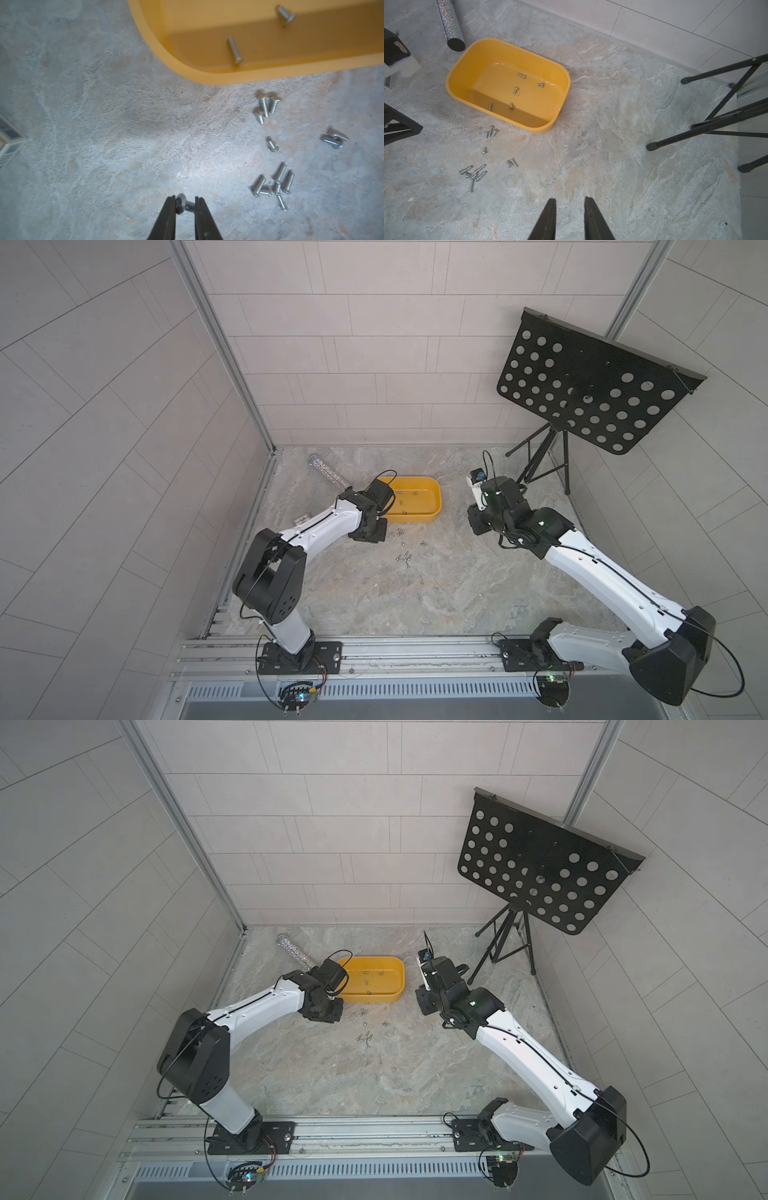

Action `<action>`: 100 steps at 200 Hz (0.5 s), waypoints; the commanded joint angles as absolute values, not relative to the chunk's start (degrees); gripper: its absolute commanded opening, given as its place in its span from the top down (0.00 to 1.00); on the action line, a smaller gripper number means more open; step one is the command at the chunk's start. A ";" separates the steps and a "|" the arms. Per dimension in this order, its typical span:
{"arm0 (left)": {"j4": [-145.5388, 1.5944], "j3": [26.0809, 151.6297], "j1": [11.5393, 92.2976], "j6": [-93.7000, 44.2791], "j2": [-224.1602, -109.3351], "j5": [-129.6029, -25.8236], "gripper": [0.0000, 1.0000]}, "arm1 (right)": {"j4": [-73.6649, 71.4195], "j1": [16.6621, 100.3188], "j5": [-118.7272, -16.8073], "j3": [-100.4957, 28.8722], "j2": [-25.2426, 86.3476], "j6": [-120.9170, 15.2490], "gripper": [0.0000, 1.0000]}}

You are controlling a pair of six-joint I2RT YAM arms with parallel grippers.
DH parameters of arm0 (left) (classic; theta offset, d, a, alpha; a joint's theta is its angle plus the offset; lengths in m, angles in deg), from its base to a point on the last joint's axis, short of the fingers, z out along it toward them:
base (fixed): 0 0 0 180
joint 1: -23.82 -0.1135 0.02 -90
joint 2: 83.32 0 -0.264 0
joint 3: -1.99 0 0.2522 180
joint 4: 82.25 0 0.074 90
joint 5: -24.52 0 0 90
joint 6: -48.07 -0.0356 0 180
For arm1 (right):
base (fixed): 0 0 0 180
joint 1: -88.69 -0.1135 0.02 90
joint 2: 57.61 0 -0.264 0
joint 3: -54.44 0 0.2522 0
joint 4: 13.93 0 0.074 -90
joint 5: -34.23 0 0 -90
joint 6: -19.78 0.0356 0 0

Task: Put the screws on the desktop into the storage box
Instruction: Pick up the screw from the center of the board, then place the screw in the storage box.

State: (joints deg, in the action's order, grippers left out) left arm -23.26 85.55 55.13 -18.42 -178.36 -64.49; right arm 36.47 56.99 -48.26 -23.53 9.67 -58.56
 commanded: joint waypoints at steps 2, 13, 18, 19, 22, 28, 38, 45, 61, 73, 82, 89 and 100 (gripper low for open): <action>-18.73 90.46 55.51 -19.84 -177.17 -62.85 0.81 | 36.92 57.18 -48.37 -23.28 9.45 -58.28 0.71; -18.04 92.77 55.47 -20.06 -177.87 -62.85 0.81 | 36.92 57.23 -48.39 -23.30 9.45 -58.22 0.71; -17.76 93.86 55.47 -20.14 -178.30 -62.82 0.81 | 36.92 57.23 -48.39 -23.23 9.34 -58.19 0.71; -17.73 94.14 55.46 -20.23 -178.45 -62.88 0.81 | 36.92 57.18 -48.39 -23.27 9.35 -58.18 0.71; -17.62 94.75 55.53 -20.30 -178.76 -62.93 0.81 | 37.00 57.20 -48.34 -23.26 9.36 -58.24 0.71; -17.28 96.21 55.48 -20.53 -179.64 -63.00 0.81 | 36.98 57.19 -48.39 -23.30 9.27 -58.24 0.71; -16.71 98.68 55.46 -20.89 -181.26 -62.94 0.81 | 37.01 57.18 -48.38 -23.30 9.14 -58.27 0.71; -16.42 100.57 55.51 -21.15 -182.56 -62.97 0.81 | 37.00 57.22 -48.30 -23.32 9.10 -58.27 0.71; -15.86 104.90 55.45 -21.83 -185.88 -63.18 0.81 | 37.08 57.20 -48.30 -23.28 8.92 -58.27 0.71; -15.32 108.17 55.51 -22.30 -188.61 -63.46 0.81 | 37.09 57.22 -48.21 -23.37 8.83 -58.35 0.71; -15.17 110.59 55.45 -22.66 -190.80 -63.55 0.81 | 37.07 57.23 -48.21 -23.31 8.83 -58.35 0.71; -14.75 112.70 55.38 -23.02 -192.67 -63.67 0.81 | 37.11 57.22 -48.21 -23.32 8.83 -58.35 0.71; -13.84 116.06 55.37 -23.53 -195.60 -63.78 0.81 | 37.18 57.27 -48.22 -23.37 8.83 -58.35 0.71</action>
